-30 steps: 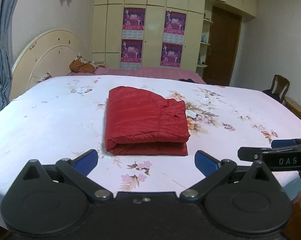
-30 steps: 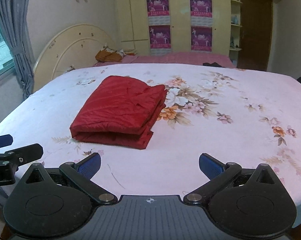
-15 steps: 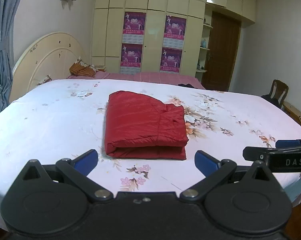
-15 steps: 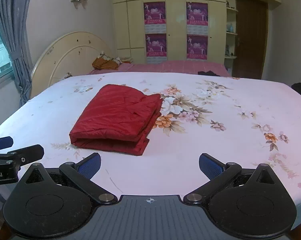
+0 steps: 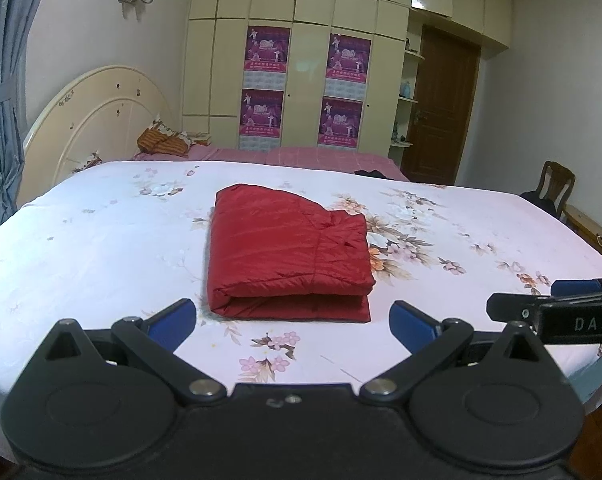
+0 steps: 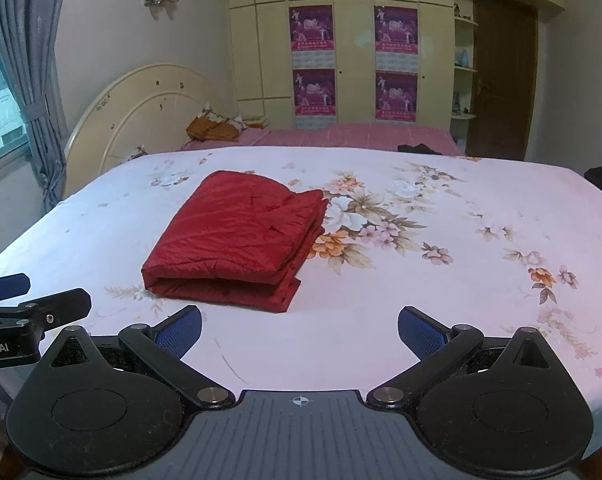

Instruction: Fold large clothes

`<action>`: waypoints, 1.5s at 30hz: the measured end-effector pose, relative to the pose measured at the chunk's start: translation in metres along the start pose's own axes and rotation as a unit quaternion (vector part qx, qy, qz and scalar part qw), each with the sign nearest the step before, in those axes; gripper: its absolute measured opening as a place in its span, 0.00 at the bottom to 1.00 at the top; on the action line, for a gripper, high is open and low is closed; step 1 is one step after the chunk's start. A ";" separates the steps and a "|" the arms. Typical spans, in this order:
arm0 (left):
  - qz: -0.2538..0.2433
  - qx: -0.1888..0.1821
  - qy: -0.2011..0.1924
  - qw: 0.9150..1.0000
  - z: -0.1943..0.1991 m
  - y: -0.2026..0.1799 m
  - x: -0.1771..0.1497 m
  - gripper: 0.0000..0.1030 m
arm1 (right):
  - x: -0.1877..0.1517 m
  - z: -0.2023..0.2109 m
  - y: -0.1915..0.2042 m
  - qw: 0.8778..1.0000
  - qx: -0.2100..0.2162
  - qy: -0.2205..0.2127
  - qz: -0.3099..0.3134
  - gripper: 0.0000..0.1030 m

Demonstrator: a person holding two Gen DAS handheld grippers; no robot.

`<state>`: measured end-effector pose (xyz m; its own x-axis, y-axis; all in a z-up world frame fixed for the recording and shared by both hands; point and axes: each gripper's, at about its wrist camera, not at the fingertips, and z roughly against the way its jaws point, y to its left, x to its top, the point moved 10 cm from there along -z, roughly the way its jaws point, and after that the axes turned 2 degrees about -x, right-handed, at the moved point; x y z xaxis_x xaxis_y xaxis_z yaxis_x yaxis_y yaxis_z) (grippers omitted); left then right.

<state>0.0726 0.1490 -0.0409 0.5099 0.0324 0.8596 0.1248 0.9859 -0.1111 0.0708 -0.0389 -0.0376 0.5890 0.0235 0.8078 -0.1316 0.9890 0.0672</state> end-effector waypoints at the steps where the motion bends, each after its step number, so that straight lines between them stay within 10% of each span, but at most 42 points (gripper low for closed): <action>1: -0.001 0.000 0.000 1.000 0.000 0.000 0.000 1.00 | 0.001 -0.001 -0.001 1.000 0.001 0.000 0.000 1.00; 45: -0.003 0.001 -0.002 1.000 -0.002 -0.001 0.006 1.00 | 0.007 -0.001 -0.012 1.000 0.009 -0.006 -0.001 1.00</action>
<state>0.0773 0.1476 -0.0364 0.5063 0.0273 0.8619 0.1262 0.9864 -0.1053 0.0776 -0.0507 -0.0330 0.5791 0.0196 0.8150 -0.1442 0.9864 0.0788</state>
